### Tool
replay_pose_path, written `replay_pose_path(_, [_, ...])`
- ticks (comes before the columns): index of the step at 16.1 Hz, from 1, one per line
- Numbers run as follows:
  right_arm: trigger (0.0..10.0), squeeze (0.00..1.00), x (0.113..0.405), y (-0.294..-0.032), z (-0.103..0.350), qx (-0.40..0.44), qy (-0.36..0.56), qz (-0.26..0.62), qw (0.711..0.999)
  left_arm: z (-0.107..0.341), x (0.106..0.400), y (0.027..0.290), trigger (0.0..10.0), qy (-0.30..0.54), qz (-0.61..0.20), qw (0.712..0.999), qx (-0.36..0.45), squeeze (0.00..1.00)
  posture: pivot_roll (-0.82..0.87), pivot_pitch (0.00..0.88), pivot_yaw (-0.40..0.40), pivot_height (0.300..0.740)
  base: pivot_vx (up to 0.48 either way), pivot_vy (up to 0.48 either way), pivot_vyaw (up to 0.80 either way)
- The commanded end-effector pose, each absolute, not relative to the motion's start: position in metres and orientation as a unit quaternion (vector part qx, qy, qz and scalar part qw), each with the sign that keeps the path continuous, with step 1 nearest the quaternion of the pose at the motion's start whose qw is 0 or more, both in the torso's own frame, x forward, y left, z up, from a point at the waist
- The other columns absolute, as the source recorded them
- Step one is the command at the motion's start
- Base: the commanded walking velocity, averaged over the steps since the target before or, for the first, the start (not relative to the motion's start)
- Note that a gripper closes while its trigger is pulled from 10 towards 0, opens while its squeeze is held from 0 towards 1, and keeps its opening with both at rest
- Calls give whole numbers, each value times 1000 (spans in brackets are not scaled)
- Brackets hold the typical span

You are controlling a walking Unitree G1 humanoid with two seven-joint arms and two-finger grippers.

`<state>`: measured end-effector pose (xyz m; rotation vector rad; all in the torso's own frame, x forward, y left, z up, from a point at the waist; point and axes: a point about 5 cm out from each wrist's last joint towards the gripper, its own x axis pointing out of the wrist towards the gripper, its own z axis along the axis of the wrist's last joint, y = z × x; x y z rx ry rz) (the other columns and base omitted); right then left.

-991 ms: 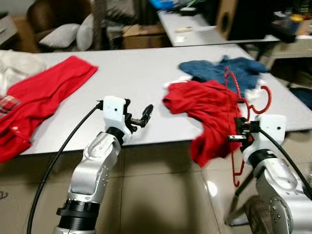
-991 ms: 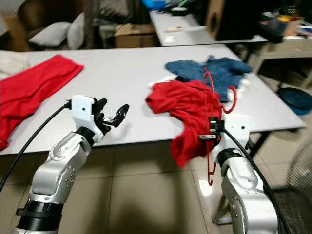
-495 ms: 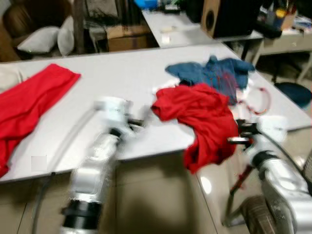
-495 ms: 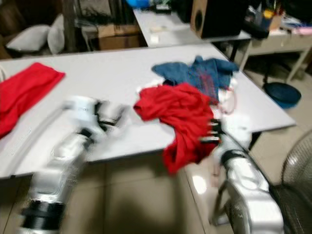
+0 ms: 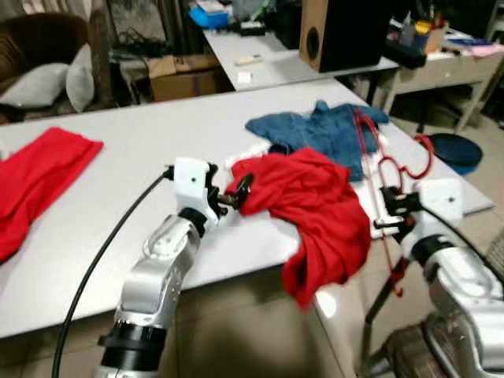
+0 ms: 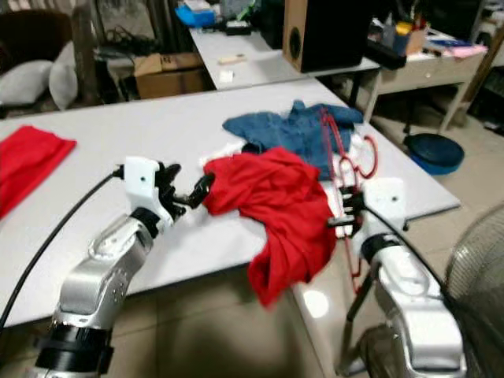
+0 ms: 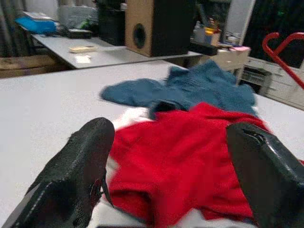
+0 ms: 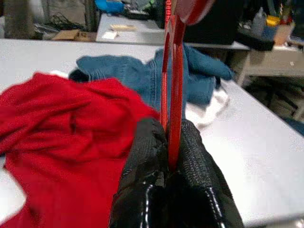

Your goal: Hang hanger

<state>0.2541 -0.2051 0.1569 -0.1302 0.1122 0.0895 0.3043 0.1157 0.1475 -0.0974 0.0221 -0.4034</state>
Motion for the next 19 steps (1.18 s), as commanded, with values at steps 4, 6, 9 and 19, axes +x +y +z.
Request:
replay_pose_path(4, [10000,0,254,-204,160,-68,43,65,995,147,306,127,10000,10,-183,982,-46,0,-119,0,28,740,329,0,0])
replay_pose_path(6, [10000,0,254,-204,161,-67,41,65,995,146,306,126,10000,10,-184,982,-46,0,-122,0,26,740,330,0,0])
replay_pose_path(9, [10000,0,253,-203,161,-67,38,67,995,146,306,125,10000,11,-187,981,-46,0,-122,0,29,740,333,0,0])
replay_pose_path(19, [10000,0,239,-199,154,-76,49,65,994,141,300,122,10000,11,-201,979,-25,0,-116,0,10,740,264,0,-55])
